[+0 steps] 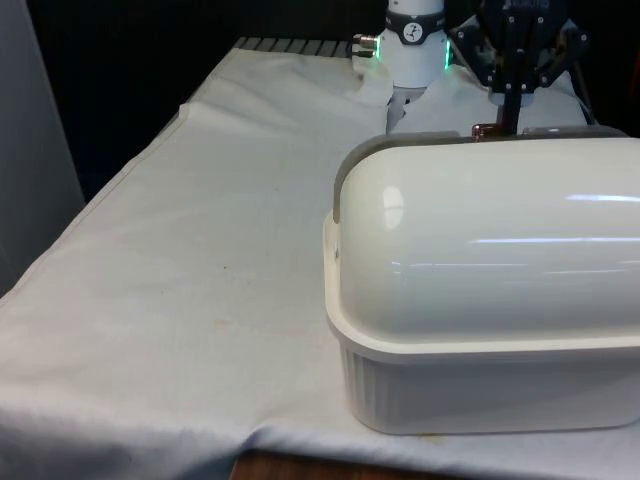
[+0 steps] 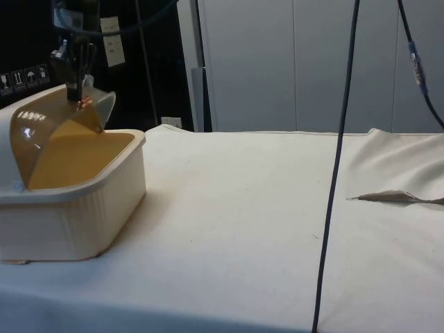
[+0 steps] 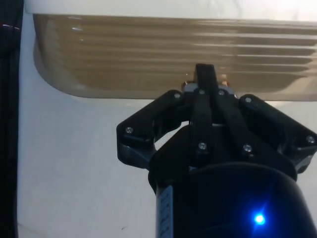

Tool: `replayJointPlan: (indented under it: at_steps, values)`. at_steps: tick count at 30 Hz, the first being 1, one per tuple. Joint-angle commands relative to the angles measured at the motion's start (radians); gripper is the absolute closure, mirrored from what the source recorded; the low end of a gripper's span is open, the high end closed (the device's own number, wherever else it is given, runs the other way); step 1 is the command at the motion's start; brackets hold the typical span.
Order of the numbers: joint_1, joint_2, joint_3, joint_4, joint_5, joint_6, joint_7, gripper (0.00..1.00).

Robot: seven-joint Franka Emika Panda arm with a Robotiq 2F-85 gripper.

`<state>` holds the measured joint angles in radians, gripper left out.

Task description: Open the lid, then close it.

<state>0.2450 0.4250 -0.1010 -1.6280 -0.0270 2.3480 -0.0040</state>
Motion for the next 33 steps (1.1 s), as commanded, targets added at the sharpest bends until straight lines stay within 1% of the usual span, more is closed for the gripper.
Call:
replayJointPlan:
  at_steps: [1,4,5,6,13,14,24,29,33]
  values:
    - [0.001,-0.007,0.0,-0.009,0.001,-0.004,0.002,1.0]
    - [0.001,-0.007,0.0,-0.012,0.001,-0.016,0.004,1.0]
    - [0.0,-0.002,0.0,-0.003,0.0,-0.018,0.002,1.0]
    - [0.001,-0.007,0.0,-0.013,0.002,-0.02,0.005,1.0]
    - [0.0,-0.007,0.001,-0.022,0.003,-0.06,0.007,1.0]
    - [0.0,-0.005,0.0,-0.013,0.0,-0.062,0.004,1.0]
    - [0.0,-0.001,0.003,-0.041,0.006,-0.108,0.006,1.0]
    - [0.001,0.001,0.004,-0.051,0.006,-0.123,0.007,1.0]
    - [0.002,-0.002,0.007,-0.073,0.006,-0.132,0.011,1.0]
